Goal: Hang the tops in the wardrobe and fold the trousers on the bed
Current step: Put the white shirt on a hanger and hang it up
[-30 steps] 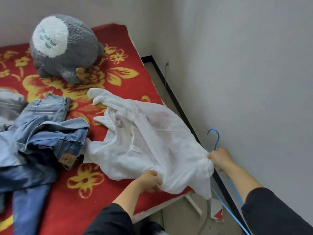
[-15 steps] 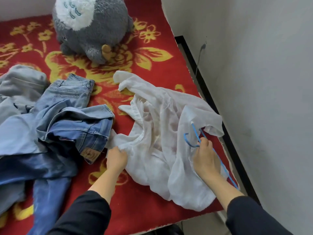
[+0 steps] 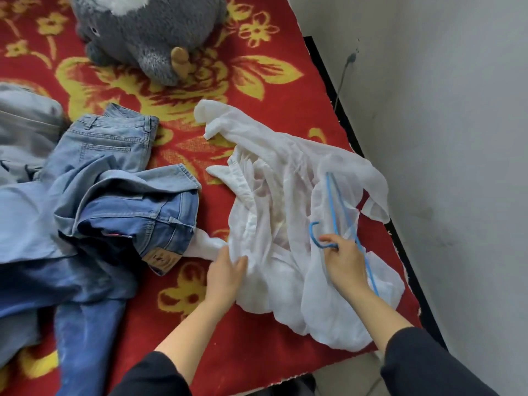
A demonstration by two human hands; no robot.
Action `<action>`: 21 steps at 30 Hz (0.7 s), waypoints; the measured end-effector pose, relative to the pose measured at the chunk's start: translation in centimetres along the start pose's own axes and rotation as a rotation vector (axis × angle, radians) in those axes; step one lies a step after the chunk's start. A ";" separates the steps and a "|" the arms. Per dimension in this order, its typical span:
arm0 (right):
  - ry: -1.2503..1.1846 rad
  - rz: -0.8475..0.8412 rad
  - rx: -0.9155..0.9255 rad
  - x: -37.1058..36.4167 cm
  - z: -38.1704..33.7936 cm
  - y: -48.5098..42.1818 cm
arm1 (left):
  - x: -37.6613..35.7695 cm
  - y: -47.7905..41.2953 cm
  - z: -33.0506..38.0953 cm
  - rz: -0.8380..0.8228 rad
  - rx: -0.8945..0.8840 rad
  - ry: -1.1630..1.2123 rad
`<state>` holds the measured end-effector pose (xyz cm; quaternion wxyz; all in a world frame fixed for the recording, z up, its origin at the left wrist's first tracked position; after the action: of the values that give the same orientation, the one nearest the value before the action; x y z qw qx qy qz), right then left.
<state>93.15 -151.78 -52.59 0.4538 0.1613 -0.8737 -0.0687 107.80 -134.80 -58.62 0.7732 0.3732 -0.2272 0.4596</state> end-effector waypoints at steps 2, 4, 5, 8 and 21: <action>-0.061 -0.160 -0.099 -1.6 -1.2 0.9 | 0.5 2.5 0.2 -0.135 -0.110 0.061; -0.068 -0.277 -0.222 -3.2 -2.6 2.2 | 1.2 4.5 0.6 -0.308 -0.220 0.126; -0.060 -0.308 -0.259 -3.9 -3.2 2.7 | 1.2 5.1 0.6 -0.371 -0.245 0.149; 0.031 -0.390 -0.261 -5.6 -4.7 4.3 | 1.9 6.1 1.0 -0.510 -0.225 0.187; -0.180 -0.155 0.048 4.5 -5.6 5.7 | 6.0 2.9 6.2 -0.096 -0.238 -0.039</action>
<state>94.06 -147.84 -44.38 0.3628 0.2325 -0.8971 -0.0971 108.04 -135.57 -49.52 0.8285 0.2981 -0.2772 0.3846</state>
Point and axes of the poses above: each hand's wrist, its own y-axis away from the middle knuckle, its own x-axis out of the back of the hand, z = x × y, the point moved 1 cm from there along -y, towards the middle knuckle, and after that the axes turned 15 degrees about z, right-handed, at the moved point
